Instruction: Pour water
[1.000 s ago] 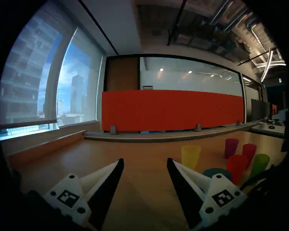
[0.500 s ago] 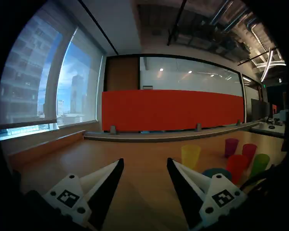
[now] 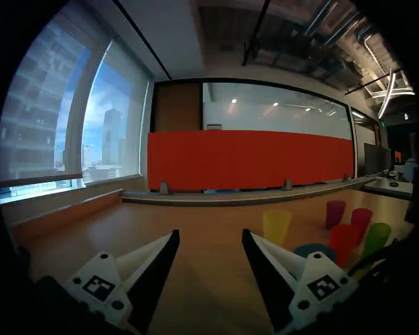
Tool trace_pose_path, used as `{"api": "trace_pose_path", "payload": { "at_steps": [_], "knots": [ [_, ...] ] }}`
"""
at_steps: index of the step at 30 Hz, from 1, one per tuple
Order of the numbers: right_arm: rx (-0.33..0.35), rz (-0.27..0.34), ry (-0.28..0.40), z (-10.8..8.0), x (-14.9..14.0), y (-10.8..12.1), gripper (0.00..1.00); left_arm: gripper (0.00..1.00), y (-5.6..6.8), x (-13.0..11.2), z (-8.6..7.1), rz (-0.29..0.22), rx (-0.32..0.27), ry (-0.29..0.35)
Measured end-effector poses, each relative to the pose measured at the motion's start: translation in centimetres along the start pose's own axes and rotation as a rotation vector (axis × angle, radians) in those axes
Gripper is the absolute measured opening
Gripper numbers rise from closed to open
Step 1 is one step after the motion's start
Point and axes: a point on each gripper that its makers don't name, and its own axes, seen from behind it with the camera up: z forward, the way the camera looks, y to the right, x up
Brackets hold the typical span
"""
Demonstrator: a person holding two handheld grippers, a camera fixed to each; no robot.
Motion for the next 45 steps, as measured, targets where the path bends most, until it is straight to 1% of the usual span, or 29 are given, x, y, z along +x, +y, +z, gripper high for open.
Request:
{"api": "trace_pose_path", "payload": {
  "at_steps": [3,6,9,12,18,26,36,45],
  "knots": [
    [-0.009,0.005,-0.003,0.5,-0.6,-0.4,1.0,0.82,0.0,0.0,0.0,-0.001,0.0,0.0],
    [-0.002,0.017,0.002,1.1,-1.2,-1.0,1.0,0.82,0.0,-0.1,0.0,-0.001,0.0,0.0],
    [0.03,0.033,0.009,1.5,-2.2,-2.0,1.0,0.82,0.0,-0.1,0.0,0.0,0.0,0.0],
    [0.05,0.055,-0.001,1.7,-3.3,-2.5,1.0,0.82,0.0,-0.1,0.0,-0.001,0.0,0.0],
    [0.024,0.076,-0.02,2.0,-4.5,-1.6,1.0,0.82,0.0,-0.1,0.0,-0.001,0.0,0.0],
    [0.034,0.092,-0.002,2.0,-4.2,-1.7,1.0,0.82,0.0,-0.1,0.0,0.0,0.0,0.0],
    [0.062,0.099,-0.008,2.2,-4.8,-3.0,1.0,0.82,0.0,-0.1,0.0,-0.001,0.0,0.0],
    [0.056,0.097,-0.01,2.4,-5.2,-2.8,1.0,0.82,0.0,-0.1,0.0,0.0,0.0,0.0]
  ]
}}
